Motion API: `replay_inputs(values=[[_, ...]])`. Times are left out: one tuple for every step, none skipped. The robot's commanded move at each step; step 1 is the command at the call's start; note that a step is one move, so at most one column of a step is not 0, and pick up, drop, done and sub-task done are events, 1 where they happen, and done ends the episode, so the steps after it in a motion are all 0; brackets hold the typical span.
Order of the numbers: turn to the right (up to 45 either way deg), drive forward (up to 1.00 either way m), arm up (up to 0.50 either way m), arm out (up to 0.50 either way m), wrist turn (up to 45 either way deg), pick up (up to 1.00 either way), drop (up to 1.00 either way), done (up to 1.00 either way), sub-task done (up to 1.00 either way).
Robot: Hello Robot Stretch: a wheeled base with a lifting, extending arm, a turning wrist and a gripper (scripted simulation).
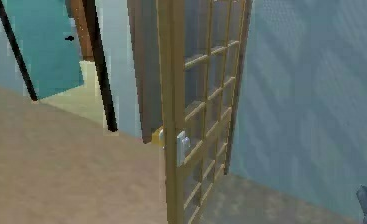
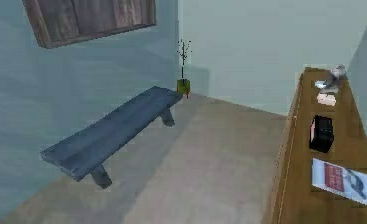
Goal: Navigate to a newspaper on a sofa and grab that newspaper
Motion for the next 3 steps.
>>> replay_inputs(values=[[18.0, 0.0, 0.0, 0.0, 0.0, 0.0, 0.0, 0.0, 0.0], [0.0, 0.15, 0.0, 0.0, 0.0, 0.0, 0.0, 0.0, 0.0], [-45.0, 0.0, 0.0, 0.0, 0.0, 0.0, 0.0, 0.0, 0.0]])
